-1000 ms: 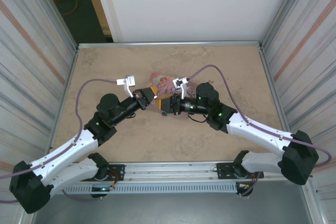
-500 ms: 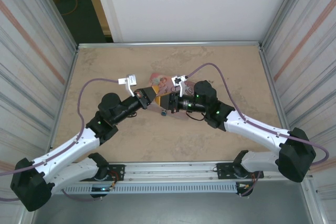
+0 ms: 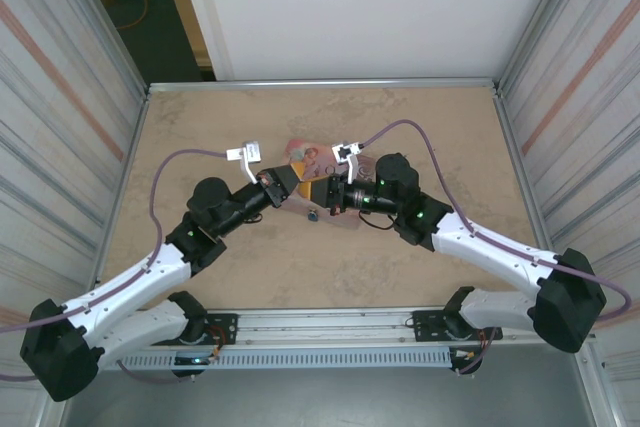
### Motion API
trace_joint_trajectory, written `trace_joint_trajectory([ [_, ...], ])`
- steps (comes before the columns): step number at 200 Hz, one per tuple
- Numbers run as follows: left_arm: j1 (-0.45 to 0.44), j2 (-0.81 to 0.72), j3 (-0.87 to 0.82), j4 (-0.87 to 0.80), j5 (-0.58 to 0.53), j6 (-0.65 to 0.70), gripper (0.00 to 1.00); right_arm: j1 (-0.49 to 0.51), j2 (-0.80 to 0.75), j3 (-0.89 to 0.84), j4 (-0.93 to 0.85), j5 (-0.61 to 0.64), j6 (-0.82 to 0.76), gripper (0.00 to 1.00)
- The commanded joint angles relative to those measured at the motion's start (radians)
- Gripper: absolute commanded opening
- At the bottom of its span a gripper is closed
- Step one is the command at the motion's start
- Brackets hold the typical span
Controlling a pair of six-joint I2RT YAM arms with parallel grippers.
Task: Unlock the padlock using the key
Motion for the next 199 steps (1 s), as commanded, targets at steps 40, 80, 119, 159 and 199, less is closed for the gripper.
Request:
trace_joint_trajectory([
  [40, 0.013, -0.074, -0.007, -0.097, -0.066, 0.064, 0.37, -0.030, -0.067, 0.017, -0.204, 0.080, -0.148, 0.00],
  [80, 0.017, -0.178, 0.024, -0.368, -0.135, 0.187, 0.66, -0.045, -0.070, 0.037, -0.381, 0.118, -0.270, 0.00],
  [119, 0.017, -0.236, 0.053, -0.623, -0.174, 0.310, 0.77, -0.078, -0.055, 0.014, -0.415, 0.107, -0.311, 0.00],
  [159, 0.017, -0.205, 0.003, -0.717, -0.148, 0.397, 0.81, -0.125, 0.003, 0.006, -0.430, 0.085, -0.312, 0.00],
  [199, 0.017, -0.099, -0.067, -0.641, -0.085, 0.454, 0.84, -0.188, 0.082, 0.003, -0.423, 0.045, -0.277, 0.00],
])
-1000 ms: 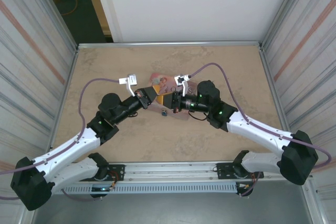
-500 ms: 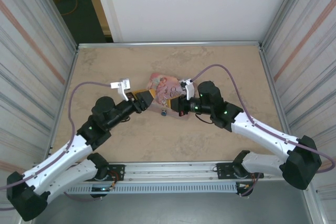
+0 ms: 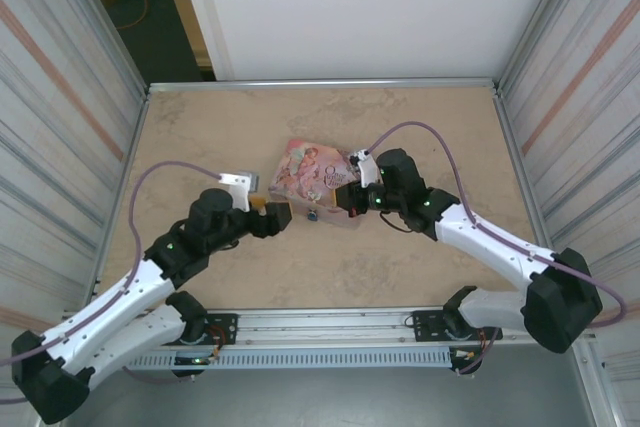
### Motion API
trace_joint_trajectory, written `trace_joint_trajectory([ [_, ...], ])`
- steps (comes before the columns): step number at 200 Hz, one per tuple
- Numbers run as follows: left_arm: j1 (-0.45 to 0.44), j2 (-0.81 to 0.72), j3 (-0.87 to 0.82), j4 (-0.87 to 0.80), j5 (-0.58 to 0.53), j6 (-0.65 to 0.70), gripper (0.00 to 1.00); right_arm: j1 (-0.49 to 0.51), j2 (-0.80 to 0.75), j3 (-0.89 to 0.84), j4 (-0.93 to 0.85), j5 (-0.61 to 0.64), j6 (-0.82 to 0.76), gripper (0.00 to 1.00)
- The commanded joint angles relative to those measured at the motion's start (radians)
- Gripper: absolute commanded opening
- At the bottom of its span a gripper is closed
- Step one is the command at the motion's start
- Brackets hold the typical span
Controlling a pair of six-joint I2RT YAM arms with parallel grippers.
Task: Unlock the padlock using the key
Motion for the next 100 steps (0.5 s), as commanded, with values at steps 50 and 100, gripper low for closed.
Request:
trace_joint_trajectory([
  [50, 0.008, 0.234, -0.035, 0.116, 0.179, 0.090, 0.78, -0.100, 0.110, -0.043, 0.063, -0.101, 0.086, 0.00],
  [100, 0.007, 0.387, 0.002, 0.178, 0.211, 0.080, 0.73, -0.142, 0.118, -0.107, 0.137, -0.143, 0.108, 0.00],
])
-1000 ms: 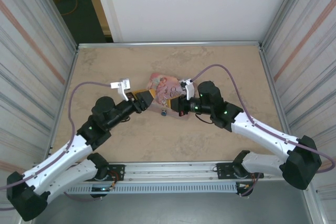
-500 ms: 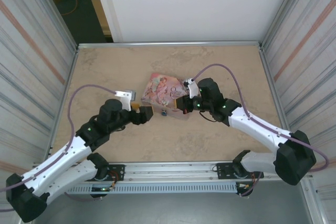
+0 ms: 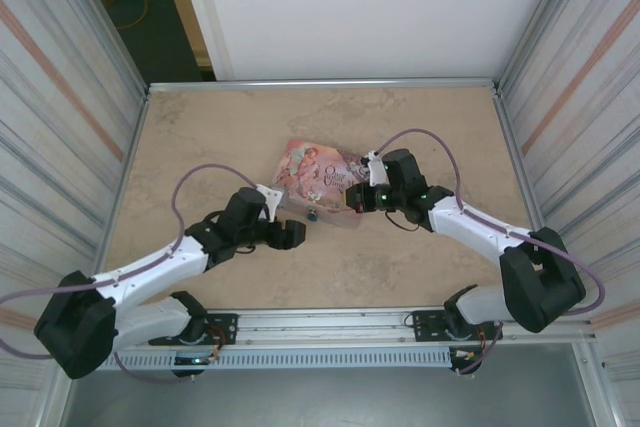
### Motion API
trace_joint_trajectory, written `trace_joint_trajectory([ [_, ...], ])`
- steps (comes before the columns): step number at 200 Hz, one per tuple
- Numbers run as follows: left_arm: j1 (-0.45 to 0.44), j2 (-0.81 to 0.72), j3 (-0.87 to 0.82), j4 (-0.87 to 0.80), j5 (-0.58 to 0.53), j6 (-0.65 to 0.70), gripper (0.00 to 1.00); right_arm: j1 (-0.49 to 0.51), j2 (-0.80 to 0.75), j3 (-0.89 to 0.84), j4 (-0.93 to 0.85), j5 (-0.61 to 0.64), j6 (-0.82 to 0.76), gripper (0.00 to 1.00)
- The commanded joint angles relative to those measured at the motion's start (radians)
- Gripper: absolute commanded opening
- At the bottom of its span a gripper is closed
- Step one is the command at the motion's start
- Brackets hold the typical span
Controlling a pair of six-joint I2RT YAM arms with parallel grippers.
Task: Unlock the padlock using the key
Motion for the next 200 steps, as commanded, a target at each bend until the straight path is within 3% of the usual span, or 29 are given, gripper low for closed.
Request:
trace_joint_trajectory([
  [1, 0.007, 0.052, 0.042, 0.070, 0.042, 0.013, 0.73, -0.021, 0.006, -0.033, 0.071, -0.053, 0.029, 0.00],
  [73, 0.010, 0.245, 0.114, 0.131, 0.053, 0.036, 0.74, -0.046, 0.020, -0.110, 0.145, -0.082, 0.008, 0.00],
  [200, 0.055, 0.336, 0.157, 0.132, 0.102, 0.065, 0.72, -0.009, 0.112, -0.157, 0.241, -0.079, 0.055, 0.00],
])
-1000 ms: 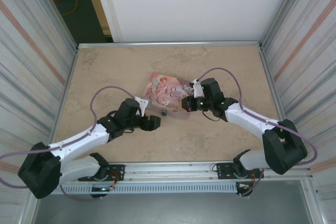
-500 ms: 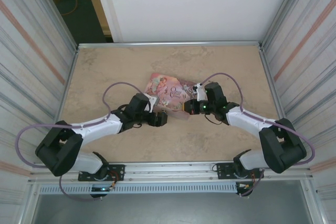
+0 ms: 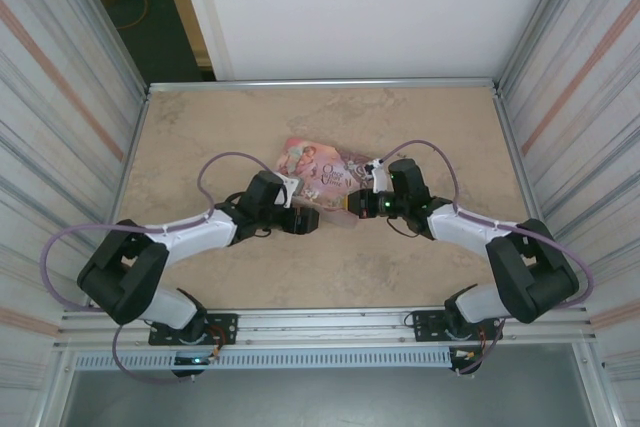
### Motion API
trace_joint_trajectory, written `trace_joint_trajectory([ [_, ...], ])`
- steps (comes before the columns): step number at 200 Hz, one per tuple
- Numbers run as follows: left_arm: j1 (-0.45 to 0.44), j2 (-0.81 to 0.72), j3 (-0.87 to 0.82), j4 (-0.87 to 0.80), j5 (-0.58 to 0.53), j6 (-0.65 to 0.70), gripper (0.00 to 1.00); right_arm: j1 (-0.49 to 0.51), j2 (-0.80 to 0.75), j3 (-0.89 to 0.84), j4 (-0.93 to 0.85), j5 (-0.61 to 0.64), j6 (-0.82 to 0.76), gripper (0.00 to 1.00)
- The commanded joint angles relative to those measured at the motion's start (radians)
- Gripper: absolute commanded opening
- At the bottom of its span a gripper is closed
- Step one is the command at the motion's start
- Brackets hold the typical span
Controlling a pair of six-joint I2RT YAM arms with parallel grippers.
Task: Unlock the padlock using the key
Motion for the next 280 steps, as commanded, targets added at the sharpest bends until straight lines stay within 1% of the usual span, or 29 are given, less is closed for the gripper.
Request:
trace_joint_trajectory([
  [1, 0.004, 0.009, 0.029, 0.004, 0.017, 0.033, 0.72, 0.022, 0.050, -0.027, -0.021, 0.012, 0.027, 0.00],
  [63, 0.013, 0.020, 0.023, 0.006, -0.021, 0.067, 0.71, 0.048, 0.071, -0.018, -0.022, 0.038, 0.034, 0.00],
  [99, 0.012, 0.025, -0.027, 0.088, -0.038, 0.077, 0.70, 0.052, 0.078, -0.012, -0.039, 0.048, 0.027, 0.00],
  [126, 0.015, 0.019, -0.073, 0.160, -0.071, 0.085, 0.70, 0.053, 0.090, -0.005, -0.041, 0.047, 0.023, 0.00],
  [183, 0.015, 0.026, -0.132, 0.261, -0.112, 0.102, 0.70, 0.064, 0.124, 0.011, -0.030, 0.042, 0.020, 0.00],
  [280, 0.024, 0.100, -0.115, 0.310, -0.164, 0.118, 0.66, 0.067, 0.107, 0.010, -0.048, 0.051, 0.014, 0.00],
])
